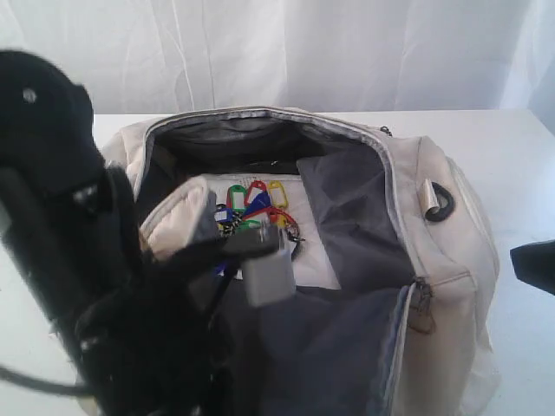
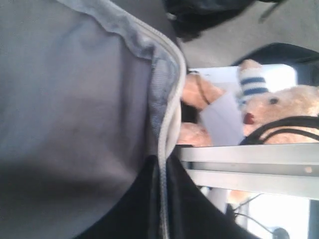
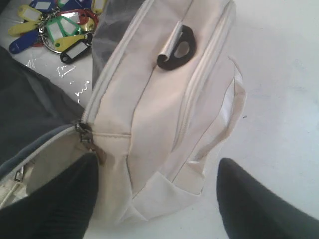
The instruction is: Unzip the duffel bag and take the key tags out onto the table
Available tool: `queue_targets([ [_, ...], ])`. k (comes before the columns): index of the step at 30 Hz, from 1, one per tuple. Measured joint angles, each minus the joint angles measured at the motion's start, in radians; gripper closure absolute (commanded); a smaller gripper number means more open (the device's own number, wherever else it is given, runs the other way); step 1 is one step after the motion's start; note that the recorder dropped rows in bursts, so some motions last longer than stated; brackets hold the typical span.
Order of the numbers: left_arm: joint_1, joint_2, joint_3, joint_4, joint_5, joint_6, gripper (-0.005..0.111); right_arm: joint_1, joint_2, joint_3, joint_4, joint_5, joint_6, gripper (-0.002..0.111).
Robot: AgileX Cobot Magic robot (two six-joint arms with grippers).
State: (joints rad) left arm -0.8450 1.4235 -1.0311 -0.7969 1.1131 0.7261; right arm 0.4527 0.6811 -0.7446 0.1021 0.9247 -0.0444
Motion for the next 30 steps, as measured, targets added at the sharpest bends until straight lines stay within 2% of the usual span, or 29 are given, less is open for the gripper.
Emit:
queue_targets([
  [2,-0.023,-0.002,0.052,-0.030,-0.035,0.016,0.100,0.000,0.000,0.000,0.014,0.000,0.000,0.045],
  [4,-0.030,-0.002,0.089,-0.043,-0.061,0.024,0.090,0.000,0.000,0.000,0.029,0.000,0.000,0.045],
  [10,-0.037,-0.004,0.105,-0.063,-0.059,0.026,0.043,0.000,0.000,0.000,0.041,0.000,0.000,0.045],
  [12,-0.038,-0.004,0.105,-0.088,-0.057,0.026,0.039,0.000,0.000,0.000,0.047,0.000,0.000,0.045],
  [16,-0.038,-0.004,0.102,-0.123,-0.030,0.017,0.043,0.000,0.000,0.000,0.085,0.000,-0.002,0.045],
  [19,-0.038,-0.004,0.068,-0.123,0.014,-0.003,0.050,0.000,0.000,0.000,0.135,0.000,-0.034,0.045],
  [23,-0.040,-0.004,-0.008,-0.102,0.014,-0.056,0.073,0.000,0.000,0.000,0.254,0.002,-0.110,0.045],
  [26,-0.040,-0.016,-0.069,-0.050,0.014,-0.092,0.092,0.000,0.000,0.000,0.421,0.004,-0.244,0.046],
  [29,-0.040,-0.030,-0.116,0.016,0.014,-0.113,0.107,0.000,0.000,0.000,0.602,0.004,-0.362,0.056],
  [30,-0.040,-0.033,-0.133,0.044,0.014,-0.117,0.107,0.000,0.000,0.000,0.640,0.006,-0.384,0.060],
])
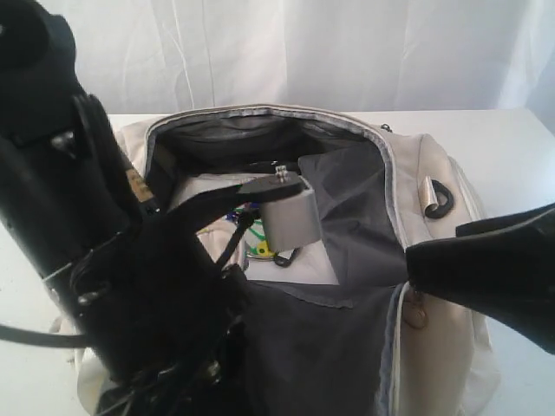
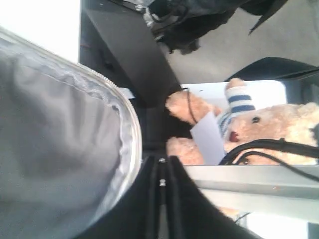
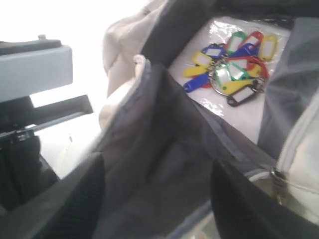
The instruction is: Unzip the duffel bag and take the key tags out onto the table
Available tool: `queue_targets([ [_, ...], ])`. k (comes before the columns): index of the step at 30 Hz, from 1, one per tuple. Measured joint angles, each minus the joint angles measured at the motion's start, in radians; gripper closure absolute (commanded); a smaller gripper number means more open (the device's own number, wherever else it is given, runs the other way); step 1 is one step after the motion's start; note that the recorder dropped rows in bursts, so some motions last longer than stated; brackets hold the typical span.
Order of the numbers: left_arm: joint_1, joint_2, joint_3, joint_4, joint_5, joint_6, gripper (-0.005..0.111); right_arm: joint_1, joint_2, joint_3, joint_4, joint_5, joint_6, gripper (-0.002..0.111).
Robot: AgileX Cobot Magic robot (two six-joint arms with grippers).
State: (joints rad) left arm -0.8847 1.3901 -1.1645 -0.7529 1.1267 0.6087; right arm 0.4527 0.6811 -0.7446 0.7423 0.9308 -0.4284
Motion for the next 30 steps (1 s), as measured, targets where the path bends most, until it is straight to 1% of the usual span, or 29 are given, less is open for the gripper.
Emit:
queue_targets([
  [3,0.000,-0.005,-0.029,0.081,0.000,-0.038,0.107,0.000,0.029,0.000,0.041,0.000,-0.031,0.069],
  [5,0.000,-0.011,-0.042,0.175,0.000,-0.079,0.107,0.000,0.061,0.004,0.056,0.012,-0.044,0.074],
  [7,0.000,-0.015,-0.049,0.285,-0.032,-0.135,0.107,0.000,0.093,0.023,0.073,0.019,-0.056,0.077],
  [9,0.000,-0.018,-0.051,0.409,-0.129,-0.193,0.107,0.000,0.128,0.047,0.100,0.023,-0.091,0.079],
  [12,0.000,-0.018,-0.051,0.519,-0.310,-0.228,0.107,0.000,0.192,0.090,0.161,0.023,-0.166,0.081],
  [14,0.000,-0.011,-0.053,0.541,-0.427,-0.233,0.107,0.000,0.238,0.116,0.196,0.023,-0.221,0.082],
  [16,0.000,0.004,-0.053,0.552,-0.515,-0.231,0.107,0.000,0.277,0.136,0.210,0.023,-0.250,0.083],
  [20,0.000,0.059,-0.053,0.574,-0.587,-0.225,0.107,0.000,0.350,0.168,0.217,0.011,-0.294,0.083],
  [23,0.002,0.119,-0.053,0.589,-0.580,-0.225,0.107,0.000,0.393,0.180,0.219,0.001,-0.313,0.083],
  [25,0.002,0.157,-0.053,0.592,-0.515,-0.225,0.107,0.000,0.414,0.184,0.217,-0.004,-0.315,0.083],
  [27,0.002,0.176,-0.053,0.612,-0.394,-0.225,0.107,0.000,0.431,0.184,0.200,-0.009,-0.317,0.083],
  [28,0.002,0.181,-0.053,0.645,-0.268,-0.235,0.107,0.000,0.439,0.184,0.172,-0.023,-0.317,0.083],
  [30,0.002,0.154,-0.035,0.725,-0.123,-0.301,0.107,0.000,0.446,0.184,0.109,-0.058,-0.277,0.083],
])
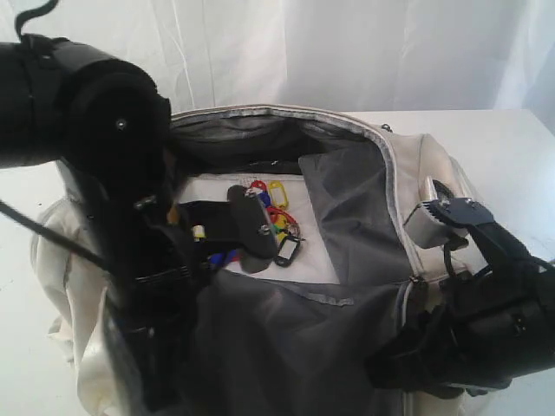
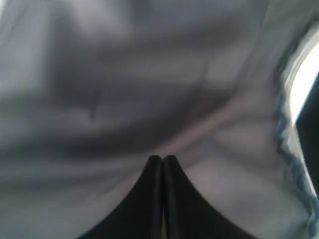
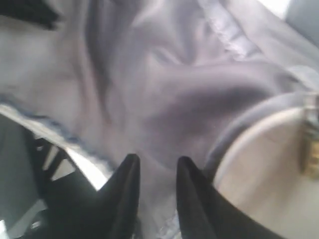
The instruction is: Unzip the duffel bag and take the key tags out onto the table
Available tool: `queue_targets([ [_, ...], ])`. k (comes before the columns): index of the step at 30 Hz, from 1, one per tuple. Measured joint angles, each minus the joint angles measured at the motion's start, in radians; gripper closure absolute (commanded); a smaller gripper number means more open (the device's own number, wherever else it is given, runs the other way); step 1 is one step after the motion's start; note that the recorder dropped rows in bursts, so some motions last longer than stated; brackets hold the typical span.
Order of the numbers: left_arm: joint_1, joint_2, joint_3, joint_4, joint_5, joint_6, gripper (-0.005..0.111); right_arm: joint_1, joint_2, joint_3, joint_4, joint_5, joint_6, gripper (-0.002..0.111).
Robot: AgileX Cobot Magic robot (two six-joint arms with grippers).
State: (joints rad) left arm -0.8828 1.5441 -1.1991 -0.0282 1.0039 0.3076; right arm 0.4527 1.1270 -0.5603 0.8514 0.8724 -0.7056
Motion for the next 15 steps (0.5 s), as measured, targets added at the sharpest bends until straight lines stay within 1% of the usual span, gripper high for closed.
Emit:
queue_targets([
  [1,0.000,-0.017,0.018,0.020,0.033,-0.023,0.107,0.000,0.000,0.000,-0.021,-0.019,0.023,0.083],
  [2,0.000,-0.057,0.065,0.040,0.061,-0.049,0.107,0.000,0.000,0.000,-0.054,-0.048,0.062,0.083],
  [3,0.000,-0.077,0.100,0.040,0.053,-0.062,0.107,0.000,0.000,0.000,-0.066,-0.060,0.078,0.084],
  [4,0.000,-0.107,0.180,0.040,-0.003,-0.092,0.107,0.000,0.000,0.000,-0.078,-0.075,0.094,0.086],
  [5,0.000,-0.113,0.222,0.040,-0.034,-0.104,0.107,0.000,0.000,0.000,-0.080,-0.077,0.097,0.092],
  [6,0.000,-0.118,0.302,0.040,-0.106,-0.130,0.107,0.000,0.000,0.000,-0.094,-0.082,0.104,0.096],
  [8,0.000,-0.118,0.387,0.046,-0.181,-0.146,0.107,0.000,0.002,0.000,-0.140,-0.095,0.128,0.108],
  [9,0.000,-0.118,0.402,0.048,-0.185,-0.153,0.107,0.000,0.002,-0.004,-0.160,-0.096,0.138,0.108],
  [11,0.000,-0.134,0.372,0.050,-0.159,-0.164,0.107,0.000,0.002,-0.054,-0.204,-0.069,0.145,0.108],
  [13,0.000,-0.178,0.267,0.055,-0.112,-0.167,0.107,0.000,0.002,-0.133,-0.285,-0.008,0.172,0.108],
  [14,0.000,-0.215,0.184,0.069,-0.097,-0.167,0.107,0.000,-0.009,-0.200,-0.375,0.021,0.218,0.108],
  [15,0.000,-0.234,0.137,0.080,-0.093,-0.171,0.107,0.000,-0.019,-0.229,-0.418,0.028,0.245,0.108],
])
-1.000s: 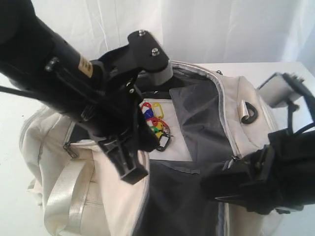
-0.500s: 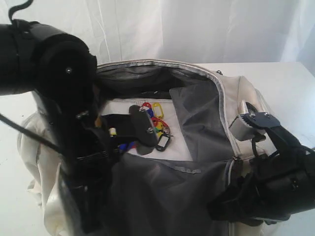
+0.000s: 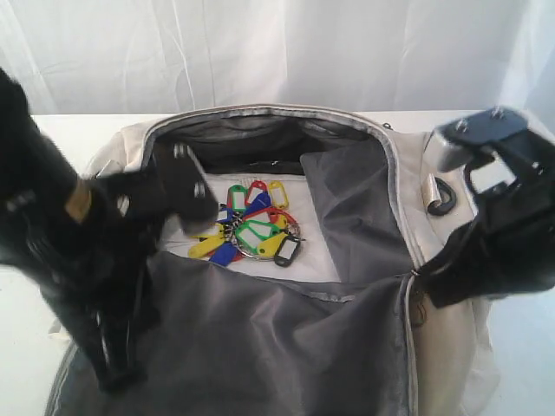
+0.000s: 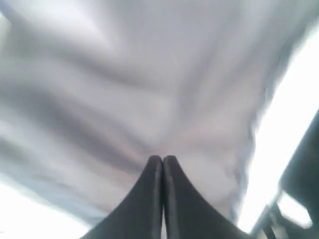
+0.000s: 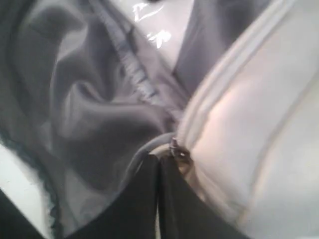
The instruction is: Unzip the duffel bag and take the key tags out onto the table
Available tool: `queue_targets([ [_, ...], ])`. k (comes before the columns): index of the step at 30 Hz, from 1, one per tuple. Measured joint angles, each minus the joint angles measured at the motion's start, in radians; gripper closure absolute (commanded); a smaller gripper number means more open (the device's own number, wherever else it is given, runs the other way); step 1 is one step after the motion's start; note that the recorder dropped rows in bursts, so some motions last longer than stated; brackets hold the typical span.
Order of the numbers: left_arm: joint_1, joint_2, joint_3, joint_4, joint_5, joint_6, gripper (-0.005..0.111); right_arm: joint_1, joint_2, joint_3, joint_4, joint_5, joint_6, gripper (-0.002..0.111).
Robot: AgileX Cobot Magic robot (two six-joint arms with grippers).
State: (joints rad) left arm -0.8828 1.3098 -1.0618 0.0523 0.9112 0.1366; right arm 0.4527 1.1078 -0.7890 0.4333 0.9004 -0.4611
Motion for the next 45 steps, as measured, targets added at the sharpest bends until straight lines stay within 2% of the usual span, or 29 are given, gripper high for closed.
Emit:
queue_targets([
  [2,0.011,-0.035,-0.134,0.037,0.009,-0.037,0.107,0.000,-0.033,-0.094,-0.153,0.007,0.109,0.108],
  [3,0.032,-0.038,-0.220,0.047,0.020,-0.051,0.107,0.000,-0.063,-0.134,-0.261,0.005,0.191,0.108],
  [5,0.079,-0.010,-0.311,0.053,0.037,-0.056,0.107,0.000,-0.100,-0.155,-0.385,-0.003,0.292,0.108],
  [8,0.141,0.118,-0.406,-0.012,0.037,0.007,0.107,0.000,-0.122,-0.155,-0.433,0.010,0.349,0.108],
  [14,0.159,0.457,-0.551,-0.071,-0.061,0.161,0.107,0.000,-0.122,-0.150,-0.439,0.024,0.357,0.108],
  [19,0.159,0.580,-0.566,-0.073,-0.064,0.334,0.103,0.000,-0.122,-0.135,-0.439,0.033,0.357,0.108],
  [27,0.159,0.631,-0.566,-0.075,-0.044,0.528,0.055,0.000,-0.122,-0.135,-0.433,0.050,0.357,0.108],
  [29,0.159,0.631,-0.566,-0.075,-0.044,0.579,0.048,0.000,-0.122,-0.135,-0.433,0.057,0.357,0.108],
  [42,0.159,0.680,-0.575,-0.075,-0.045,0.666,0.047,0.000,-0.122,-0.135,-0.433,0.061,0.357,0.108],
  [45,0.159,0.691,-0.582,-0.079,-0.045,0.669,0.049,0.000,-0.122,-0.135,-0.433,0.061,0.357,0.108],
])
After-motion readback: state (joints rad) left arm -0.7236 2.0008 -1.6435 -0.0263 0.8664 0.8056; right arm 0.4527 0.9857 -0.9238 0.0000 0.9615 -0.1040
